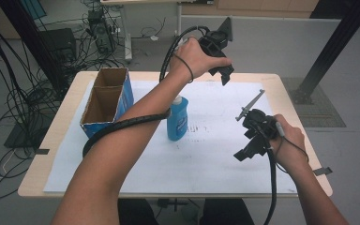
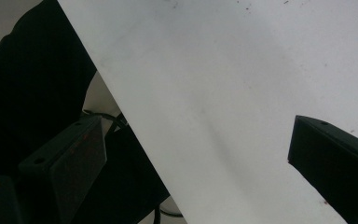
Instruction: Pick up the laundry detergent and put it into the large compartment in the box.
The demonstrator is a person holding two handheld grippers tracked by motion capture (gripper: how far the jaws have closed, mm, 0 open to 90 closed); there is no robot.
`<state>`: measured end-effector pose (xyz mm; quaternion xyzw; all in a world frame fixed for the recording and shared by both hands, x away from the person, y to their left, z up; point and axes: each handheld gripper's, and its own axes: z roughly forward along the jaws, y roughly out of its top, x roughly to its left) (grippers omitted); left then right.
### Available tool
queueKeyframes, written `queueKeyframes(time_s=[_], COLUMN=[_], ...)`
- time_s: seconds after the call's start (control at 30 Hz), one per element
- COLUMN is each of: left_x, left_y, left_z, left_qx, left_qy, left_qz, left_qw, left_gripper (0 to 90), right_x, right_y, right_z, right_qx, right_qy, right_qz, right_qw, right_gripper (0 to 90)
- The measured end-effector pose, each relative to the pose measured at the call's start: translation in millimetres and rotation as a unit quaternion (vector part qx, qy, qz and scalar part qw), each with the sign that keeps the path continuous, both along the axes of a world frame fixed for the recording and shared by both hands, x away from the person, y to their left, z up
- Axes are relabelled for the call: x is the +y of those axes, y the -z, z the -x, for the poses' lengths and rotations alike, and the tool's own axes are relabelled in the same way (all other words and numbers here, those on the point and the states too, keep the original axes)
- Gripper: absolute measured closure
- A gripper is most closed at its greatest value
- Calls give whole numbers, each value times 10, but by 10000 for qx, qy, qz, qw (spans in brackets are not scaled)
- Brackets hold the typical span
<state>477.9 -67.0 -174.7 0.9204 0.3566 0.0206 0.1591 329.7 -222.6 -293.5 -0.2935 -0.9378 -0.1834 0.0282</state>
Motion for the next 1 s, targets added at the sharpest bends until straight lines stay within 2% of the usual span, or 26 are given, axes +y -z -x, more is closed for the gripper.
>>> queueKeyframes(time_s=[0.37,0.57,0.8,1.0], left_x=[37,100,194,281], left_y=[29,54,44,46], left_z=[-21,-32,-20,-9], left_qx=[16,50,50,37], left_qy=[-26,-89,-191,-254], left_qz=[-1,-42,-51,-76], left_qw=[10000,9999,9998,9996], left_gripper=[61,62,62,62], right_x=[22,26,52,63], right_y=[26,39,61,58], right_z=[-38,-41,-31,-21], right_qx=[-1,-7,42,-16], right_qy=[-51,-13,-43,-47], right_qz=[0,-43,7,54], right_qw=[10000,10000,10000,10000], right_gripper=[39,39,40,42])
